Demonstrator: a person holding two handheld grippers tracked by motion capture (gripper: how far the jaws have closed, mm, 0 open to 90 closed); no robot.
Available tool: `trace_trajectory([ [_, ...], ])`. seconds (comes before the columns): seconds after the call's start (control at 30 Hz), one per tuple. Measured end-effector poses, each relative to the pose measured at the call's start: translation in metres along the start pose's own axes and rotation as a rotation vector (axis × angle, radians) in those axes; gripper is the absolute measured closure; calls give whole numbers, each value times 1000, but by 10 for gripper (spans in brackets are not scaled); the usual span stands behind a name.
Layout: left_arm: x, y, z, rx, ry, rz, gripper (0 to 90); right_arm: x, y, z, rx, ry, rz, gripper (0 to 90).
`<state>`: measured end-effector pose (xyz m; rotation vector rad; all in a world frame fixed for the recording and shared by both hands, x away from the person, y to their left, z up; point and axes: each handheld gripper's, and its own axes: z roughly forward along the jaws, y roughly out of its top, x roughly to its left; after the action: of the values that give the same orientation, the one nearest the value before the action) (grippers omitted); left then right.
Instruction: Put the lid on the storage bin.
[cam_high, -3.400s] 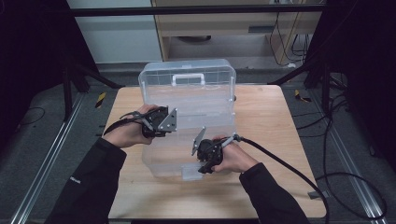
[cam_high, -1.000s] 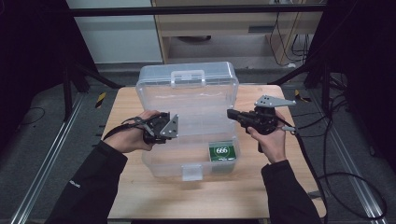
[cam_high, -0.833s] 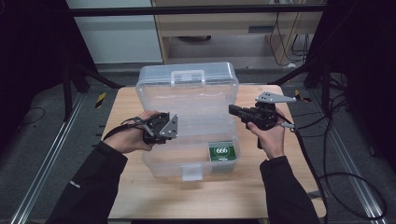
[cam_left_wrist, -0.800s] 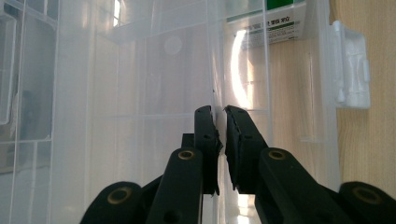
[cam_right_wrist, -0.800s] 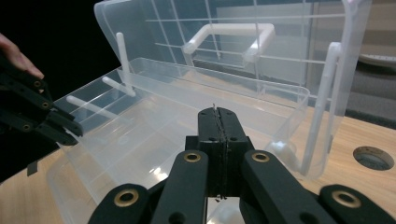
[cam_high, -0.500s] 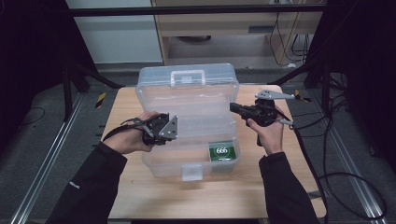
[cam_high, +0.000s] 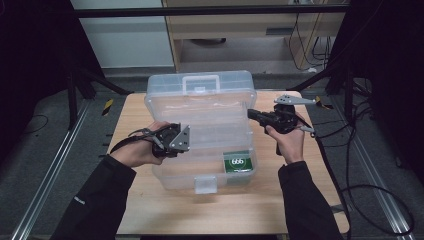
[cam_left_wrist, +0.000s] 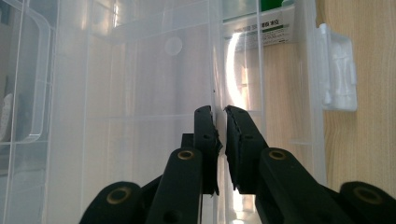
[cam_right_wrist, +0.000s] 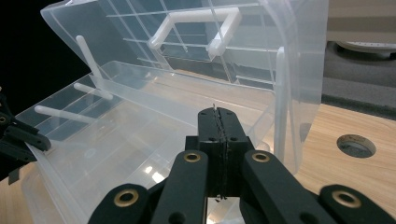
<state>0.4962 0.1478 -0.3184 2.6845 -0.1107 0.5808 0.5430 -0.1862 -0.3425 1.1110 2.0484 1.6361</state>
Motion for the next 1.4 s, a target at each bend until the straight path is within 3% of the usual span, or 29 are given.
trace_trajectory([
  [0.67,-7,0,5,-11,-15,21,799,-4,0,-5,-20,-18,8,900],
  [1.07,-7,-1,7,-26,-24,35,749,-3,-4,-7,-12,8,6,866],
  [1.4,-6,3,13,-93,-32,13,664,0,-7,-10,-7,21,3,830],
])
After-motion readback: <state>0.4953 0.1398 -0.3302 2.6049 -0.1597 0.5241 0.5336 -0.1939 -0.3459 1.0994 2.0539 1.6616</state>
